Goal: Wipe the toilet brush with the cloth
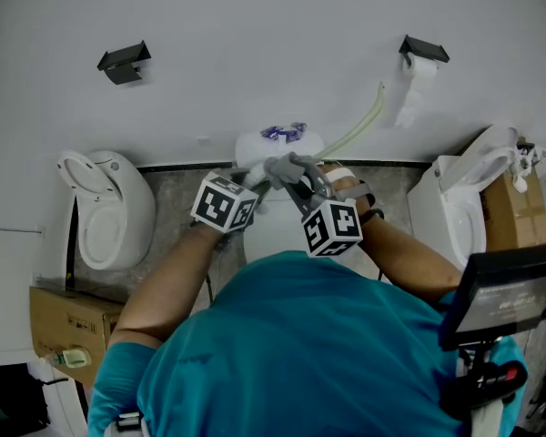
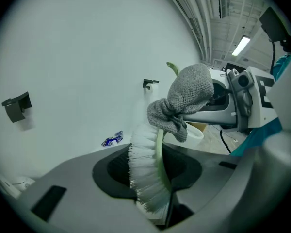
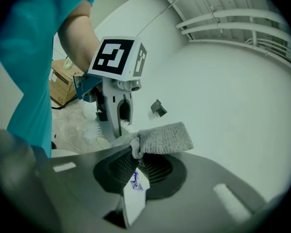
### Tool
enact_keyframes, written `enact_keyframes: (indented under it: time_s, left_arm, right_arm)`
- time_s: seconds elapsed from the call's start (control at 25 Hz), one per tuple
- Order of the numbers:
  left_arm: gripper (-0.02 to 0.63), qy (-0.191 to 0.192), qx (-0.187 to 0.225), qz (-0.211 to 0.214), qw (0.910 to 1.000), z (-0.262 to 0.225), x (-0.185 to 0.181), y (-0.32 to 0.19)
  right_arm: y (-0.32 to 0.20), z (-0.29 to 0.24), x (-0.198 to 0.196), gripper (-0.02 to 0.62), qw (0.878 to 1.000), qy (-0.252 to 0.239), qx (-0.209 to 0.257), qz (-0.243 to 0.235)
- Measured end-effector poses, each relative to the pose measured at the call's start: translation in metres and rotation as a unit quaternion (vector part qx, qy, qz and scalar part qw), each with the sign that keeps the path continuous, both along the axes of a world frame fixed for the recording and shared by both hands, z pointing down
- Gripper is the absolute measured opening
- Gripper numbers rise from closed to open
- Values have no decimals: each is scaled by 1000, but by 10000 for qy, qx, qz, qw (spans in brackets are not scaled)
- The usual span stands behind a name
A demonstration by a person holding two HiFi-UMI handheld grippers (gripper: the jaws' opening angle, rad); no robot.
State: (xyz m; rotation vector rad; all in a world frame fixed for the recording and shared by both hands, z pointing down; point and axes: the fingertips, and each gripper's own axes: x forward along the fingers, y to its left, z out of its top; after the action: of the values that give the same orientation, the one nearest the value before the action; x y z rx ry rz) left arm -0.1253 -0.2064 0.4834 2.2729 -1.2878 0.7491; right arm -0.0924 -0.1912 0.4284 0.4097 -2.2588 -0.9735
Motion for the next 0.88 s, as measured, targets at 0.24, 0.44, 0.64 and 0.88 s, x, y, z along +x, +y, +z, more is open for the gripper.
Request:
enact_keyframes:
  time_s: [0.24, 0.44, 0.64, 0.88]
  left_arm:
    - [150, 19, 124, 71, 9999, -1, 0, -2]
    - [150, 3, 198, 82, 9998, -1, -2, -3]
    - [152, -6, 216, 93, 9997, -1, -3, -3]
    - [151, -52, 227, 80, 9997, -1, -6, -4]
  right_arm:
    - [-6, -7, 8, 35, 9999, -29, 56, 95]
    - [-10, -10, 13, 35, 9998, -60, 48, 174]
    - [-11, -11, 14, 35, 9998, -39, 115, 187]
    - [-15, -14, 18, 35, 9995, -45, 172, 248]
